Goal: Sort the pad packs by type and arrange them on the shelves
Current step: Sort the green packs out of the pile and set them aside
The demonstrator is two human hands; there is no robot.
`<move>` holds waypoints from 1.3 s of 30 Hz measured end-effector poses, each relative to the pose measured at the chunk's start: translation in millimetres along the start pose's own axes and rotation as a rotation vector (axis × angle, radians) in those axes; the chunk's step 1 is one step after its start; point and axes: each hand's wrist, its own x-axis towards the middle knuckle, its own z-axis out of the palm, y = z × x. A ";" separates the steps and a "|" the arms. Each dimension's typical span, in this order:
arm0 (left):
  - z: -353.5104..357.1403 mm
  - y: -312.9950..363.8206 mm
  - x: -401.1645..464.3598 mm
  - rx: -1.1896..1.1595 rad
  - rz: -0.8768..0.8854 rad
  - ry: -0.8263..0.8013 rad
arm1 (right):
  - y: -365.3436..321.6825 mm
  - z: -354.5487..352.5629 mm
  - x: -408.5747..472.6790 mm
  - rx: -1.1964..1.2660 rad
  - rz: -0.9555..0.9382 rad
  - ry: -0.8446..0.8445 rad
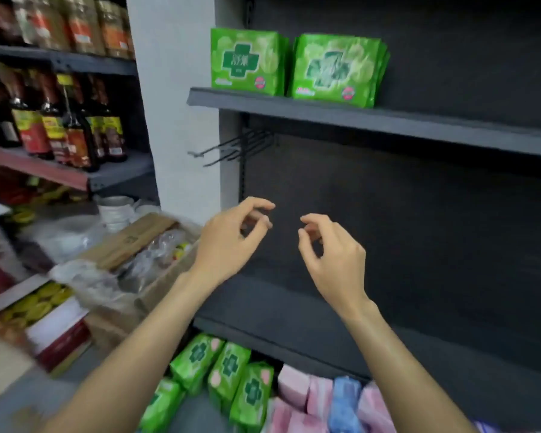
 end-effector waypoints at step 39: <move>30.4 -246.1 -459.2 0.624 -0.996 -1.015 | -96.2 62.8 -484.6 0.204 -0.228 -1.826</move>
